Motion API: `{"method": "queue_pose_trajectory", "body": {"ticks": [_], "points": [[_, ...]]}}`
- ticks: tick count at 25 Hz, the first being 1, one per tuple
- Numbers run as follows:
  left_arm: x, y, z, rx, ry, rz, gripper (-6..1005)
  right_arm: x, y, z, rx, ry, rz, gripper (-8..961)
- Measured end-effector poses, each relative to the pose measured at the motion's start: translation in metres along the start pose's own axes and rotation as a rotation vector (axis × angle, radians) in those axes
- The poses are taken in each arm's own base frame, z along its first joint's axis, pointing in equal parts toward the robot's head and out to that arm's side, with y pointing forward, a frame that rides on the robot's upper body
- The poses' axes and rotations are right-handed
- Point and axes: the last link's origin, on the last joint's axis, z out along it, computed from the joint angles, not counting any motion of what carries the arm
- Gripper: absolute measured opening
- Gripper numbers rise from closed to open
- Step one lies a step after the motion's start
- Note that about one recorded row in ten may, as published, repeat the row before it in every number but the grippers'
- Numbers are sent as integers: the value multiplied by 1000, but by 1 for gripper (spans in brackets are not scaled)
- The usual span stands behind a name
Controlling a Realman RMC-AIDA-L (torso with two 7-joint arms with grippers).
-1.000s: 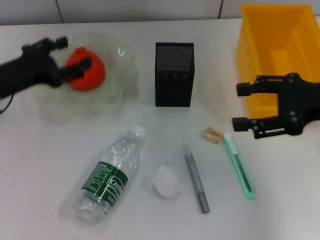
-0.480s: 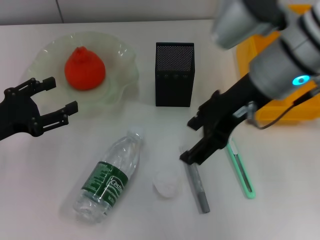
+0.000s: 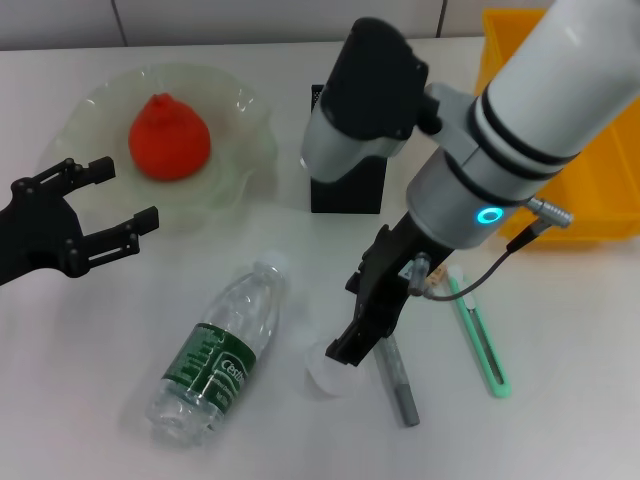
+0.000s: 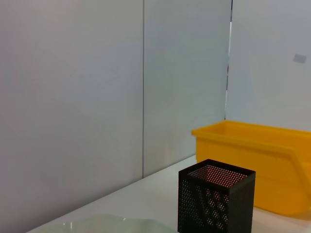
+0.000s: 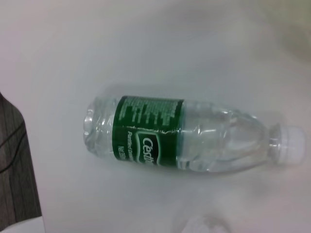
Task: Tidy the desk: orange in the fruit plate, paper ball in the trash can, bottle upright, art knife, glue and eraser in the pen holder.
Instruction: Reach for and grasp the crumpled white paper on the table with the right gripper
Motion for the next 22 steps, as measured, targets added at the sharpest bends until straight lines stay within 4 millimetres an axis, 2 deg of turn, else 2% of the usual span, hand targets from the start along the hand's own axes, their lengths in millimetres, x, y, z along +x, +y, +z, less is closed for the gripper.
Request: {"method": "queue_pose_trajectory", "body": {"ticks": [22], "points": [[-2, 5, -3, -16, 6, -6, 834, 1, 14, 54, -3, 82, -11, 745]]}}
